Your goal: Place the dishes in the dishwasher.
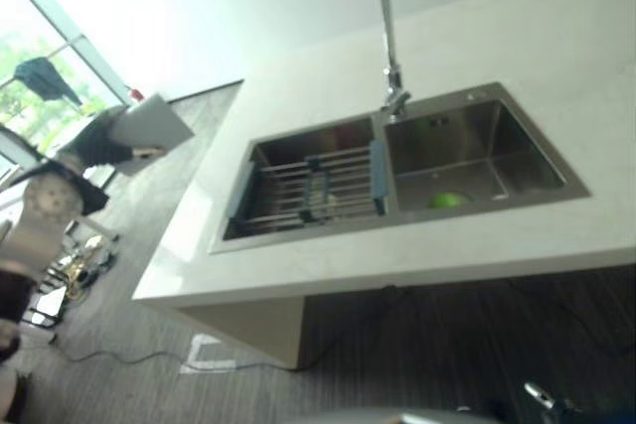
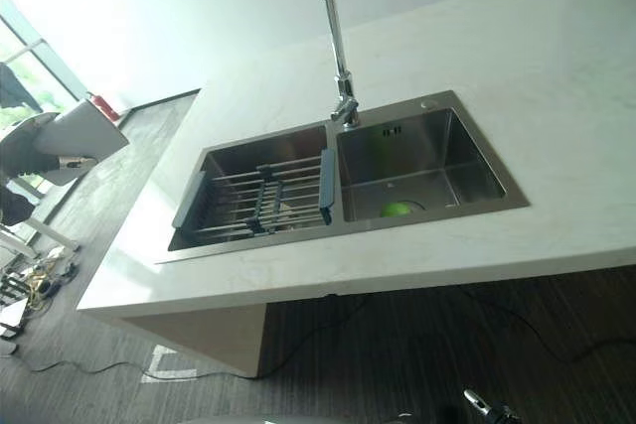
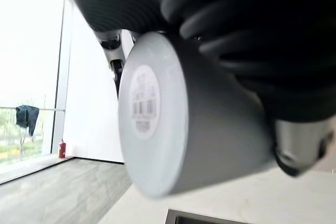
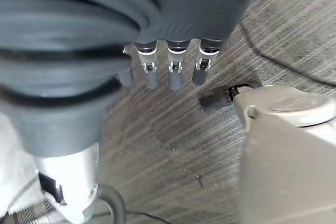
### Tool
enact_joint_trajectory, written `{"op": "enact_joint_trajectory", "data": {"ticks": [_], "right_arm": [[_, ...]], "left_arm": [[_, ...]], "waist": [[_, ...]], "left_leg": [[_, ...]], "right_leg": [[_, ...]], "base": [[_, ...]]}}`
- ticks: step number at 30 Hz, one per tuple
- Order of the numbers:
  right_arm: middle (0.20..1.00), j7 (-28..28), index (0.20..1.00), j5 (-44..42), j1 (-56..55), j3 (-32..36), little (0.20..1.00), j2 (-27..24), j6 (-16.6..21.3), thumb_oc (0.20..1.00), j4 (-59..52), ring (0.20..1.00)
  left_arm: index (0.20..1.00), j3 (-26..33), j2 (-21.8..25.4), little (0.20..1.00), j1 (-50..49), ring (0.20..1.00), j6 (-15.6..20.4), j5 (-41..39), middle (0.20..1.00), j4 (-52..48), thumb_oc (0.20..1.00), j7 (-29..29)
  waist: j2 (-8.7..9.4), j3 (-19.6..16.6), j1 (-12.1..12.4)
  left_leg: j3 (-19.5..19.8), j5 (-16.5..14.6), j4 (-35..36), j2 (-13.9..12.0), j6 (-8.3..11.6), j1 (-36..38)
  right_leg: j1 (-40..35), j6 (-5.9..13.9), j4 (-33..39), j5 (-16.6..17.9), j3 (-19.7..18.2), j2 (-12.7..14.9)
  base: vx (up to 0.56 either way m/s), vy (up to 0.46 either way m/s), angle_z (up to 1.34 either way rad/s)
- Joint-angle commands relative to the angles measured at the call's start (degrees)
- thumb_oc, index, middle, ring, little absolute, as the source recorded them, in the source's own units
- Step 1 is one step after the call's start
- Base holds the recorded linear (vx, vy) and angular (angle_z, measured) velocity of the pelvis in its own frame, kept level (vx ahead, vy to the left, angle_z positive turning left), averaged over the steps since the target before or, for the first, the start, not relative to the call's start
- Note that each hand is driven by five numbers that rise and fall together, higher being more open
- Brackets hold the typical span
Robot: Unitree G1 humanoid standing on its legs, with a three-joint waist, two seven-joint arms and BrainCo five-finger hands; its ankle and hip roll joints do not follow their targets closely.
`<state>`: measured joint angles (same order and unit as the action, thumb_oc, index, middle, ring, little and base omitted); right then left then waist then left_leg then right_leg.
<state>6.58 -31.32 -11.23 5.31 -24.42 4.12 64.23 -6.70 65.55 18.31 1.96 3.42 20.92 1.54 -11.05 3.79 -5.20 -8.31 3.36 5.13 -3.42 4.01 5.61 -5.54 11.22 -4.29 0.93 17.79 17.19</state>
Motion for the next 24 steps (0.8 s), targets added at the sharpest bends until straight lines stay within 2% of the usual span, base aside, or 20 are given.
{"op": "enact_joint_trajectory", "data": {"ticks": [1, 3, 6, 7, 8, 9, 11, 12, 14, 15, 16, 18, 19, 20, 23, 24], "right_arm": [[1.000, -0.7, 1.000, -0.5, -1.8, 1.9, 1.000, 1.9, 1.6, 1.000, -0.2, 1.000], [1.000, 0.3, 1.000, 0.9, -1.7, 0.5, 1.000, 1.3, -0.2, 1.000, -0.8, 1.000], [1.000, 2.8, 1.000, 2.7, -0.6, -0.1, 1.000, -0.4, -1.0, 1.000, -0.5, 1.000], [1.000, 3.2, 1.000, 2.1, -0.2, -0.6, 1.000, -0.6, -1.0, 1.000, -0.2, 1.000], [1.000, 3.7, 1.000, 0.8, 0.1, -1.0, 1.000, -0.6, -1.6, 1.000, -0.2, 1.000], [1.000, 3.3, 1.000, -0.4, 0.6, -1.8, 1.000, 0.0, -2.3, 1.000, 0.1, 1.000], [1.000, 2.1, 1.000, 0.2, 1.0, -2.8, 1.000, 0.5, -1.9, 1.000, 2.2, 1.000], [1.000, 2.0, 1.000, 0.4, 1.1, -2.9, 1.000, 0.6, -1.5, 1.000, 3.2, 1.000], [1.000, 2.5, 1.000, -1.3, 1.0, -2.8, 1.000, 0.5, -0.3, 1.000, 4.9, 1.000], [1.000, 3.0, 1.000, -1.5, 0.8, -2.5, 1.000, 0.4, 0.7, 1.000, 5.1, 1.000], [1.000, 3.1, 1.000, -1.5, 0.6, -2.3, 1.000, 0.4, 1.3, 1.000, 5.0, 1.000], [1.000, 3.1, 1.000, -1.2, 0.4, -2.1, 1.000, 0.8, 1.9, 1.000, 5.1, 1.000], [1.000, 5.5, 1.000, -2.9, 0.4, -2.1, 1.000, 0.8, -0.1, 1.000, 5.2, 1.000], [1.000, 13.4, 1.000, -3.2, 0.8, -2.3, 1.000, 1.2, -3.5, 1.000, 5.2, 1.000], [1.000, 11.2, 1.000, 0.3, 1.2, -5.3, 1.000, 2.6, -3.4, 1.000, 3.8, 1.000], [1.000, 12.0, 1.000, 0.6, 1.7, -5.9, 1.000, 3.2, -3.4, 1.000, 4.3, 1.000]], "left_arm": [[0.200, 1.8, 1.8, 0.200, 8.6, 0.200, 5.1, 1.2, 0.200, 1.1, 0.200, 6.2], [0.200, 3.2, -0.8, 0.200, 5.9, 0.200, 1.7, 2.8, 0.200, -4.8, 0.200, 7.1], [0.200, 5.0, -2.3, 0.200, 2.8, 0.200, 2.8, 1.4, 0.200, -8.4, 0.200, 8.4], [0.200, 5.6, -3.5, 0.200, 2.1, 0.200, 5.1, 1.6, 0.200, -8.5, 0.200, 9.2], [0.200, 5.7, -4.4, 0.200, 2.1, 0.200, 6.2, 2.1, 0.200, -8.5, 0.200, 9.8], [0.200, 5.6, -5.2, 0.200, 2.6, 0.200, 6.1, 1.9, 0.200, -9.4, 0.200, 8.8], [0.200, 5.8, -7.2, 0.200, 3.0, 0.200, 5.9, 2.1, 0.200, -10.2, 0.200, 7.8], [0.200, 5.8, -7.6, 0.200, 3.2, 0.200, 6.4, 1.9, 0.200, -10.0, 0.200, 7.4], [0.200, 5.4, -7.8, 0.200, 3.9, 0.200, 8.5, 1.3, 0.200, -9.4, 0.200, 7.3], [0.200, 4.7, -7.6, 0.200, 5.2, 0.200, 9.5, 0.4, 0.200, -8.9, 0.200, 7.6], [0.200, 4.3, -7.1, 0.200, 6.1, 0.200, 10.5, -0.7, 0.200, -8.7, 0.200, 7.8], [0.200, 3.4, -6.2, 0.200, 7.7, 0.200, 10.9, -2.2, 0.200, -9.0, 0.200, 7.9], [0.200, 3.1, -6.5, 0.200, 8.2, 0.200, 11.8, -2.4, 0.200, -9.4, 0.200, 8.2], [0.200, 2.8, -6.8, 0.200, 8.2, 0.200, 12.1, -2.6, 0.200, -11.7, 0.200, 8.8], [0.200, 3.5, -8.9, 0.200, 6.9, 0.200, 13.7, -1.4, 0.200, -14.7, 0.200, 9.3], [0.200, 3.7, -10.4, 0.200, 6.2, 0.200, 13.7, -0.4, 0.200, -16.5, 0.200, 9.1]], "waist": [[-1.41, 3.2, -4.3], [-0.22, 3.5, -3.8], [0.25, 5.4, -3.9], [0.67, 6.7, -4.1], [1.10, 7.1, -4.1], [2.00, 7.3, -3.7], [2.82, 6.8, -3.1], [3.05, 6.6, -3.1], [3.34, 6.4, -3.7], [3.28, 6.5, -4.7], [2.94, 6.5, -5.0], [2.67, 6.8, -5.2], [2.69, 6.8, -5.1], [2.91, 6.8, -4.5], [3.67, 6.5, -3.0], [4.21, 6.2, -2.2]], "left_leg": [[8.5, -5.0, -5.0, -0.9, -0.89, -1.7], [7.2, -2.6, -5.2, -2.8, 1.06, -3.2], [5.7, 1.6, -6.9, -6.1, 3.32, -7.3], [2.9, 1.8, -10.0, -7.0, 3.27, -9.4], [1.6, 0.3, -12.3, -6.5, 2.63, -10.0], [1.2, -3.1, -15.6, -4.2, 1.12, -10.1], [-1.2, -6.9, -21.5, -1.2, -0.58, -11.0], [-2.8, -7.9, -23.1, -0.8, -1.02, -11.0], [-7.2, -7.7, -25.2, -2.5, -1.06, -10.4], [-9.9, -8.3, -24.9, -4.1, -0.27, -8.5], [-11.1, -7.6, -22.5, -4.4, 0.08, -7.6], [-12.6, -6.5, -18.1, -3.8, -0.47, -6.4], [-13.2, -6.9, -16.0, -3.6, -0.59, -5.5], [-12.2, -7.5, -14.0, -2.6, -0.67, -4.9], [-11.1, -7.3, -10.6, -1.5, -0.64, -3.6], [-10.6, -7.1, -9.7, -1.2, -0.65, -3.3]], "right_leg": [[3.3, -6.65, -16.7, -19.6, -14.4, -11.8], [2.3, -7.41, -14.3, -19.0, -12.1, -12.5], [2.1, -8.18, -12.8, -18.9, -11.8, -13.6], [2.2, -8.33, -12.2, -18.6, -10.5, -13.5], [2.3, -8.45, -11.5, -18.0, -9.4, -13.2], [2.3, -8.50, -10.2, -17.2, -8.4, -12.5], [2.6, -8.97, -8.1, -15.6, -7.2, -12.4], [2.6, -9.06, -7.6, -15.2, -6.5, -12.4], [2.6, -8.94, -6.2, -14.3, -4.5, -12.1], [2.0, -8.43, -5.8, -14.7, -3.2, -11.5], [2.1, -7.96, -5.2, -14.0, -2.4, -11.1], [2.7, -7.48, -5.2, -12.2, -1.1, -9.9], [2.7, -6.94, -5.1, -11.7, -0.4, -9.0], [2.7, -6.22, -5.0, -11.1, 0.0, -8.2], [2.4, -5.02, -4.6, -10.3, 1.8, -7.0], [2.2, -4.56, -4.4, -9.9, 2.4, -6.7]], "base": [[-0.18, -0.238, 2.83], [-0.33, -0.148, 3.51], [-0.43, -0.008, 2.11], [-0.59, -0.048, 1.14], [-0.67, -0.078, 1.14], [-0.53, -0.081, 1.11], [-0.42, 0.003, 0.81], [-0.33, 0.102, 0.44], [-0.26, 0.216, 0.78], [-0.21, 0.377, 1.14], [-0.19, 0.375, 1.21], [-0.16, 0.348, 1.36], [-0.12, 0.451, 0.90], [-0.11, 0.355, 0.43], [-0.09, 0.253, 0.27], [-0.05, 0.103, 0.46]]}}
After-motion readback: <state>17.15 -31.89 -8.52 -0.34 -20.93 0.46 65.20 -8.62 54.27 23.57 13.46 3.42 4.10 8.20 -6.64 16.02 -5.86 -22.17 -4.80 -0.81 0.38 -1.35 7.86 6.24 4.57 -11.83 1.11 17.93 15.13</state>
